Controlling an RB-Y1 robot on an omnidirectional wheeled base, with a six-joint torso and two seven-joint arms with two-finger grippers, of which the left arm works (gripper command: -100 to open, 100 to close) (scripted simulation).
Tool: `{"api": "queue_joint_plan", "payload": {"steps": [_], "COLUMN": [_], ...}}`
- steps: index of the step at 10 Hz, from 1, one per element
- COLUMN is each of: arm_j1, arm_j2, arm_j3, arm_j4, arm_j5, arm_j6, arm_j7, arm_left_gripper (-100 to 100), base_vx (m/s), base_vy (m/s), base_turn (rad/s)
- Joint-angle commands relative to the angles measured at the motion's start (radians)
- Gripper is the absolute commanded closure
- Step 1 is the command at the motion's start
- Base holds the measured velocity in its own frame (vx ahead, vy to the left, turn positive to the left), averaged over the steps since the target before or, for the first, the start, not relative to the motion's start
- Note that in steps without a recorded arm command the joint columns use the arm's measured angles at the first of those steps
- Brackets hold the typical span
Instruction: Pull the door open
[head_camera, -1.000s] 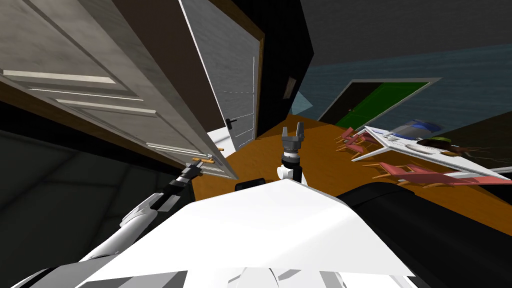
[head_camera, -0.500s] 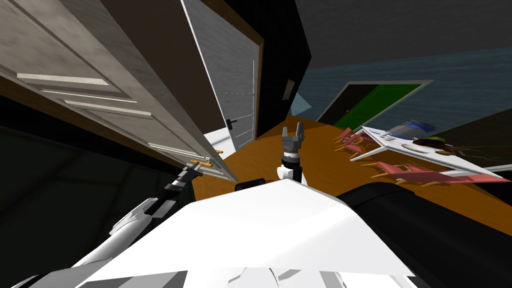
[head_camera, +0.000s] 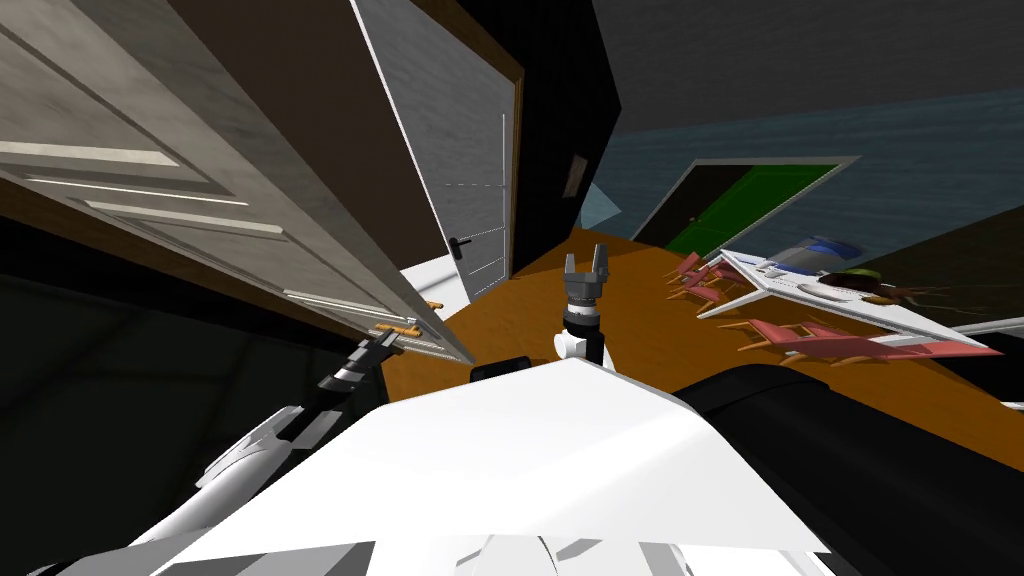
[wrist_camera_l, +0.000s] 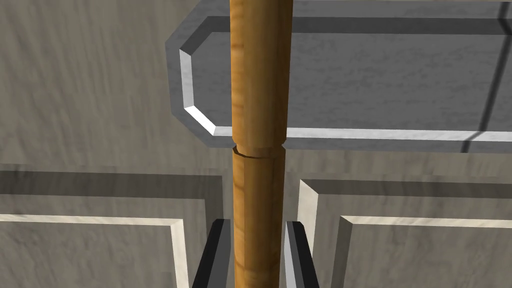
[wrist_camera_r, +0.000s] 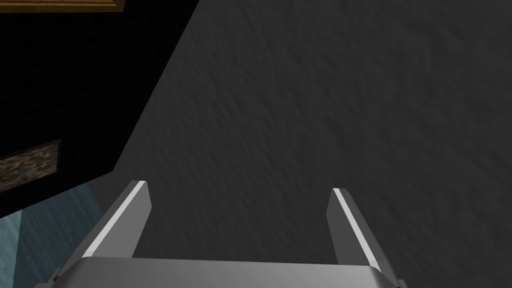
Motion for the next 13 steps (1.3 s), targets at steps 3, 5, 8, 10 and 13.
{"api": "queue_joint_plan", "payload": {"steps": [3, 5, 8, 10, 13], "arm_j1": [0.022, 0.03, 0.054, 0.07, 0.075], "arm_j2": [0.002, 0.005, 0.017, 0.029, 0.028], "arm_j3": [-0.003, -0.002, 0.016, 0.026, 0.031], "arm_j4": [0.049, 0.07, 0.098, 0.107, 0.082], "arm_j5": [-0.013, -0.017, -0.005, 0.006, 0.01], "arm_j6": [-0.093, -0.131, -0.177, -0.181, -0.156], "arm_j7": [-0.002, -0.002, 0.006, 0.016, 0.015], "arm_left_gripper": [100, 100, -100, -100, -100], "base_vx": [0.009, 0.004, -0.034, -0.177, -0.079], "base_vy": [0.004, 0.002, -0.019, -0.058, 0.024], "base_turn": [-0.022, -0.02, 0.047, 0.195, 0.004]}}
